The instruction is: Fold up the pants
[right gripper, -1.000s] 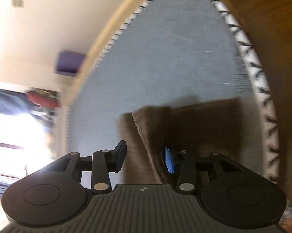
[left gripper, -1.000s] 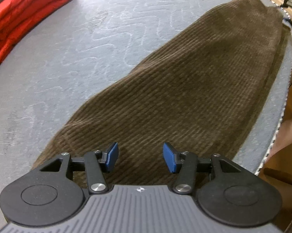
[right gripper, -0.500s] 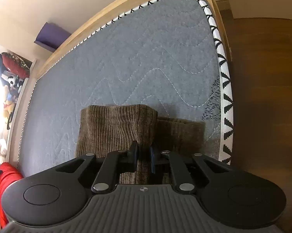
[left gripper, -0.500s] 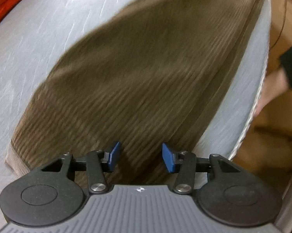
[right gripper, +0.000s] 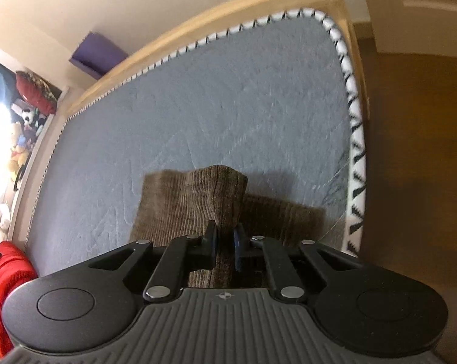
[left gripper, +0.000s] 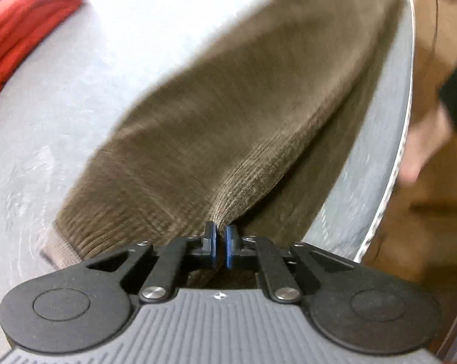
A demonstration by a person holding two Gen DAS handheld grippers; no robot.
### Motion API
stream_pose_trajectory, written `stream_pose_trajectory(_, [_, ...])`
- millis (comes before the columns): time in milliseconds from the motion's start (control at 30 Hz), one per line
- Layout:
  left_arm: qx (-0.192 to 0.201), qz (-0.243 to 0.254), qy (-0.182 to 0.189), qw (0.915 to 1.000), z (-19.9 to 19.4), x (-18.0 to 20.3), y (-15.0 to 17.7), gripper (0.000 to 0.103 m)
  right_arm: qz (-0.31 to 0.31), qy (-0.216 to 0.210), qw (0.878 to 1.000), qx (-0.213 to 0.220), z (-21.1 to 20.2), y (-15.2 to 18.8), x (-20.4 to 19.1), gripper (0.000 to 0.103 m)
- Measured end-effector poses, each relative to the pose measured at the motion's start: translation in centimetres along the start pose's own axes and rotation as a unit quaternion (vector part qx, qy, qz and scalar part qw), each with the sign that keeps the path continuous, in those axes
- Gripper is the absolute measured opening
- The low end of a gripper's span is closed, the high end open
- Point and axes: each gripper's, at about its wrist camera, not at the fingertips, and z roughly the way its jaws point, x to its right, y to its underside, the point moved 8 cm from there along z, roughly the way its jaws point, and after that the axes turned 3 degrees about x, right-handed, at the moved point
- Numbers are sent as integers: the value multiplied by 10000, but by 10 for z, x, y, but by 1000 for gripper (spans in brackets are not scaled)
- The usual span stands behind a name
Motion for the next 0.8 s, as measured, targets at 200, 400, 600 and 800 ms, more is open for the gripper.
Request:
stream_pose_trajectory(200, [-322,1,241,9992,0,9,28,10,-20,1102,9936,-261,-4,7,35,10])
stream_pose_trajectory(400, [405,-542,909,9936,-31,6,8,36,243,1481,9876,-472,11,16,54,20])
stream_pose_trajectory(600, [-50,-1902,-63,9817,-22,-72,29,32,37,1417,9890,-420,9,15,50,28])
stream_pose_trajectory(800, [-1053,-1638,-72,9808,-1,-62,58,11,-76,1959,9801,320,-14,-5,54,29])
